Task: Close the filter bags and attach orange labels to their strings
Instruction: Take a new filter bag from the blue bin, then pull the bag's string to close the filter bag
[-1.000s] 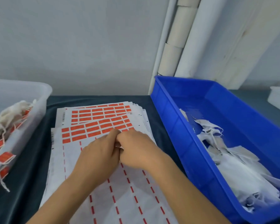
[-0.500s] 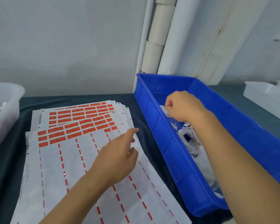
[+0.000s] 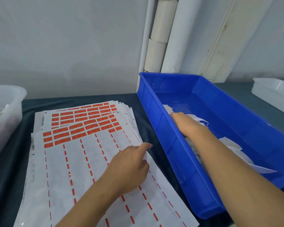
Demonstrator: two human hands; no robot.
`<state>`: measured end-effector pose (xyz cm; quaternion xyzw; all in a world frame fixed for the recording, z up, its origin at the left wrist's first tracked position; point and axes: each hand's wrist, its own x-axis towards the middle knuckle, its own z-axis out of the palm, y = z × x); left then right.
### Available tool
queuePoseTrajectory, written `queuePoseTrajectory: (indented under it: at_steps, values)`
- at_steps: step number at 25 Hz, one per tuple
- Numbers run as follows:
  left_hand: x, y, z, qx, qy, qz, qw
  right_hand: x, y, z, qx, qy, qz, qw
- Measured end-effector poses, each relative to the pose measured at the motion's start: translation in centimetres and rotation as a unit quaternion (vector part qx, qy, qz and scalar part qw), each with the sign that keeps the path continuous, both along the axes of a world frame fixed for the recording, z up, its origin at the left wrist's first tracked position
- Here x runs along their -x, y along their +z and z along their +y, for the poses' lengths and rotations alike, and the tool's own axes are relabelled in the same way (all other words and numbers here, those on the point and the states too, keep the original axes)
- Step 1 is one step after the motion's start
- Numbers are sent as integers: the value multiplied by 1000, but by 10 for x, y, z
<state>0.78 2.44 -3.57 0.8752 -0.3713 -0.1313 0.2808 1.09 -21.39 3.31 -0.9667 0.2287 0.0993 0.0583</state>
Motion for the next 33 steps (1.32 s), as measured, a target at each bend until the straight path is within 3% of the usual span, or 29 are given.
queuePoseTrajectory:
  at_steps: [5, 12, 22, 25, 28, 30, 33]
  values:
    - [0, 2, 2, -9, -2, -1, 1000, 1, -1, 0, 6, 17, -27, 999]
    - [1, 5, 7, 8, -2, 13, 1000, 15, 35, -2, -122, -44, -156, 979]
    - [-15, 23, 32, 147, 72, 15, 987, 3, 120, 64, 21, 113, -297, 948]
    - [-32, 35, 48, 255, 124, 46, 958, -3, 123, 101, -29, 175, -307, 935]
    - [-48, 39, 73, 361, 139, 93, 918, -14, 102, 139, -108, 228, -260, 932]
    - [-53, 32, 91, 380, 156, 116, 904, -24, 76, 161, -145, 254, -231, 928]
    - [-58, 15, 112, 348, 198, 86, 912, -36, 29, 183, -216, 249, -215, 919]
